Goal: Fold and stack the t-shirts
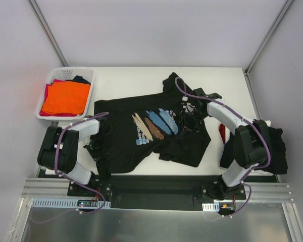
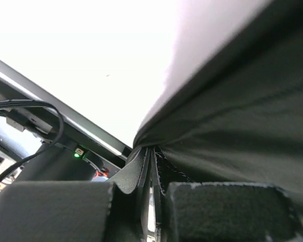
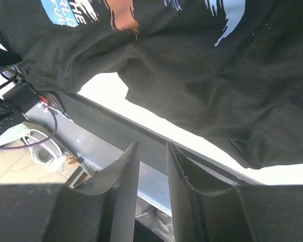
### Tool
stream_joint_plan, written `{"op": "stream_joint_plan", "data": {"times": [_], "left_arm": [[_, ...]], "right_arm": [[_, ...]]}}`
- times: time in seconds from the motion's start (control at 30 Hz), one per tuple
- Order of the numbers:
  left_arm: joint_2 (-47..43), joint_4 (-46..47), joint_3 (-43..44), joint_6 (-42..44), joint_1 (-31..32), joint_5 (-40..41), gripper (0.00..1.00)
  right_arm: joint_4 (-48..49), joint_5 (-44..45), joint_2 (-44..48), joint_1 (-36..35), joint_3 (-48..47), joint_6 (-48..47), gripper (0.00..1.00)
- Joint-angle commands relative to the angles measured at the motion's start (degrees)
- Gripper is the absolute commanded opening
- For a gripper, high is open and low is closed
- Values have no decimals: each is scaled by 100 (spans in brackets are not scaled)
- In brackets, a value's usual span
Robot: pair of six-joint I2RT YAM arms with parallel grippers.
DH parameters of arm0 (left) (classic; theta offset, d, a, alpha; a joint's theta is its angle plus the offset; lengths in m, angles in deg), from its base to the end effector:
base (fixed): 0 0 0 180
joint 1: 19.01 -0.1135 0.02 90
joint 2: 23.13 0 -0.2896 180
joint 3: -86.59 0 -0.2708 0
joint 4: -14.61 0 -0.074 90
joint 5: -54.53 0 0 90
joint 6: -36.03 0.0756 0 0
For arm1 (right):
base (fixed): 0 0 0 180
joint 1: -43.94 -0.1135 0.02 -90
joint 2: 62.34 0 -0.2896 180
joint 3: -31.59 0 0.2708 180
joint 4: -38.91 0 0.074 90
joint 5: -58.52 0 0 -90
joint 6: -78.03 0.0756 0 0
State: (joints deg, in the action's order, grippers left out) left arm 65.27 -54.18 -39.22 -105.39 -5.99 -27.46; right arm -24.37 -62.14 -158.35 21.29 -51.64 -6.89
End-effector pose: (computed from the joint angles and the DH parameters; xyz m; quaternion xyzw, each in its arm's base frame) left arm 0.1995 -0.0353 0.1057 0.3185 -0.9386 -0.1189 0.0585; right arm 0.3062 0.1696 0.2067 -0.1779 0.9412 0.2828 0.0507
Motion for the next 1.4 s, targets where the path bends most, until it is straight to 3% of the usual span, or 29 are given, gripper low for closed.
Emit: {"op": "stream_joint_plan", "data": {"times": [0.0, 0.47, 0.7, 0.77, 0.8, 0.97, 1.17, 1.37], "left_arm": [[-130, 0, -96, -412, -185, 675, 0], [-288, -395, 71, -844, -801, 1440, 0], [-262, -685, 825, -616, -871, 1721, 0], [-305, -747, 1090, -458, -862, 1617, 0], [-323, -799, 1378, -274, -853, 1555, 0], [-227, -791, 2145, 412, -407, 783, 0], [81, -668, 2602, 730, 534, 544, 0], [265, -633, 2603, 826, 641, 271, 0]], "right_arm": [[-243, 24, 293, -37, -5, -113, 31], [-393, 33, 258, -46, -155, -218, 31], [-366, 25, 179, -37, -208, -218, 32], [-366, -28, 214, -37, -173, -227, 35], [-358, -54, 240, -55, -146, -227, 43], [-419, 85, 644, -204, 284, -236, 50], [-147, 525, 793, -1029, 539, 62, 50], [64, 999, 689, -2057, 557, 467, 50]]}}
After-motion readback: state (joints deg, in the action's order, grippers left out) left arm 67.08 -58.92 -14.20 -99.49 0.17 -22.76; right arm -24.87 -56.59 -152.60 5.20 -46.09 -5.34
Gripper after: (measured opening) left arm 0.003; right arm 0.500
